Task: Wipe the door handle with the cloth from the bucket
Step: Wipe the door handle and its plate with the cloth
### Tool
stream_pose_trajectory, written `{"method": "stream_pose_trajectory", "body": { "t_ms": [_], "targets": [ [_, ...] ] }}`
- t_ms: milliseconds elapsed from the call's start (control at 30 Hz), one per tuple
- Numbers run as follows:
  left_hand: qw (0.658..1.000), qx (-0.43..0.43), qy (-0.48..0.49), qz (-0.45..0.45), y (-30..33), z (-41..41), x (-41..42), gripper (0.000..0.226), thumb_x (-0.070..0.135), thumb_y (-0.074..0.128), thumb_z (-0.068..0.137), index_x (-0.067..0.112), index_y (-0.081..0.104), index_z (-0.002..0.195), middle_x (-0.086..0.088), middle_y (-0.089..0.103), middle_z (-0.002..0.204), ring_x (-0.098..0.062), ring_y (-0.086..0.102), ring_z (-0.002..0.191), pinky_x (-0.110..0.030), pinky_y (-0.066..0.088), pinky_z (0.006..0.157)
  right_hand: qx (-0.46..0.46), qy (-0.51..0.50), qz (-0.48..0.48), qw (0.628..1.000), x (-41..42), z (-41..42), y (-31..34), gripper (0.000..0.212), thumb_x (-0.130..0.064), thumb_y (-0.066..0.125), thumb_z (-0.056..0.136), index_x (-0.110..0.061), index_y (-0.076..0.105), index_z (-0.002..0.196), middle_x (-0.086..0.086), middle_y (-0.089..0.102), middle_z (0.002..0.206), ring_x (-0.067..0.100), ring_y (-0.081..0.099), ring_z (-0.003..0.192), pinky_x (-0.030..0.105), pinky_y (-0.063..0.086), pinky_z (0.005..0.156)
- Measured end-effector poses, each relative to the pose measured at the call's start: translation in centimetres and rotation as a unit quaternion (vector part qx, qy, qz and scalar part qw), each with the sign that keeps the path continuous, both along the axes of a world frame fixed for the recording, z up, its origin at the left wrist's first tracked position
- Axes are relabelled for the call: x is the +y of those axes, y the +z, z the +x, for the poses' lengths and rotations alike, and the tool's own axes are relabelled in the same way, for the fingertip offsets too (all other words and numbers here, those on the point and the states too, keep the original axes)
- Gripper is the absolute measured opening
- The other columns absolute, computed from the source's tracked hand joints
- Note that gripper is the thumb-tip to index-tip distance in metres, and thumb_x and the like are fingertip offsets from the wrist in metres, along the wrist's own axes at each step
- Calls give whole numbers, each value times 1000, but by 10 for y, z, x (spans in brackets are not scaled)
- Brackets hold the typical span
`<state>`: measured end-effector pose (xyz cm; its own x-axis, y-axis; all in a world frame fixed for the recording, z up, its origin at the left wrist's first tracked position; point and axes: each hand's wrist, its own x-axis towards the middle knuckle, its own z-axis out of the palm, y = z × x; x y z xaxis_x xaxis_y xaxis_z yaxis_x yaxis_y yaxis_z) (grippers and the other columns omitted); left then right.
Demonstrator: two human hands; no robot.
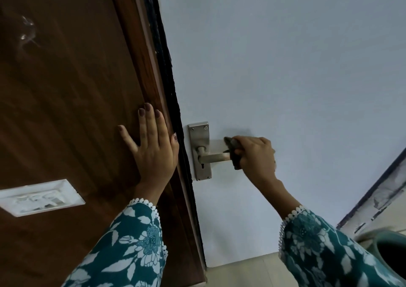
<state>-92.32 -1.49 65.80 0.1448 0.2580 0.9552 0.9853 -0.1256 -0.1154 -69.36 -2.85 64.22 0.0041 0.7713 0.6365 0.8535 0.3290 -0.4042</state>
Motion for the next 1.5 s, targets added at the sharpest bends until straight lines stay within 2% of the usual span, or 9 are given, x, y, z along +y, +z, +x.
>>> {"method": "stream_pose_trajectory", "body": {
  "t_ms": [67,233,333,567,767,900,1067,1367,1500],
  "targets": [
    [1000,-6,0,2,1,1,0,58,24,40,100,-1,16,147,-19,19,151,-22,-3,147,-59,-3,112,20,-1,30,999,-5,-5,6,26,0,58,67,-14,69,86,-1,71,73,24,66,74,33,38,83],
    [1000,-8,-5,-2,0,1,-2,61,24,38,101,2,9,149,-19,19,151,-22,-2,147,-61,0,112,-126,82,127,980,-4,-66,-18,26,-10,55,86,-11,71,106,1,74,106,16,67,103,35,44,97],
    [1000,-6,-10,-7,0,1,-2,61,25,38,101,4,8,150,-18,19,151,-23,0,147,-68,4,106,-133,77,161,975,4,-63,-33,28,-7,51,91,-9,69,113,3,71,114,19,64,110,38,44,100],
    [1000,-17,-9,-6,0,0,-2,58,25,41,100,1,17,148,-19,24,150,-24,5,146,-75,8,100,-138,46,152,978,9,-6,-32,32,-9,51,84,-8,70,109,3,72,108,21,66,104,41,45,98],
    [1000,-14,-14,-21,3,1,-5,62,24,41,100,1,10,148,-19,19,151,-22,-1,147,-71,5,103,-66,44,97,992,6,22,-22,29,-18,52,82,-10,71,102,3,75,96,23,69,90,31,41,91],
    [999,-32,-14,-14,3,6,-5,63,24,42,99,2,9,149,-20,23,151,-22,0,147,-71,6,103,-114,61,142,981,4,-20,-25,25,-13,58,86,-10,71,107,3,74,104,20,68,97,36,46,91],
    [999,-45,-17,-8,2,10,-5,57,24,36,101,0,14,148,-20,24,150,-22,2,147,-73,6,101,-145,74,188,969,3,-79,-32,33,-4,40,96,-5,71,106,8,73,108,22,67,105,37,46,95],
    [999,-47,-13,-22,1,9,-6,57,19,41,100,-2,17,147,-24,28,149,-22,1,147,-80,9,94,-169,28,191,966,13,-22,-44,31,-9,44,95,-8,66,117,4,69,113,22,63,109,42,42,101],
    [999,-45,-1,-22,-2,3,-7,63,26,43,100,8,10,150,-15,24,153,-19,2,147,-81,8,93,-160,47,162,973,18,14,-44,32,-5,55,87,-8,65,117,5,69,113,23,62,108,43,42,101]
  ]
}}
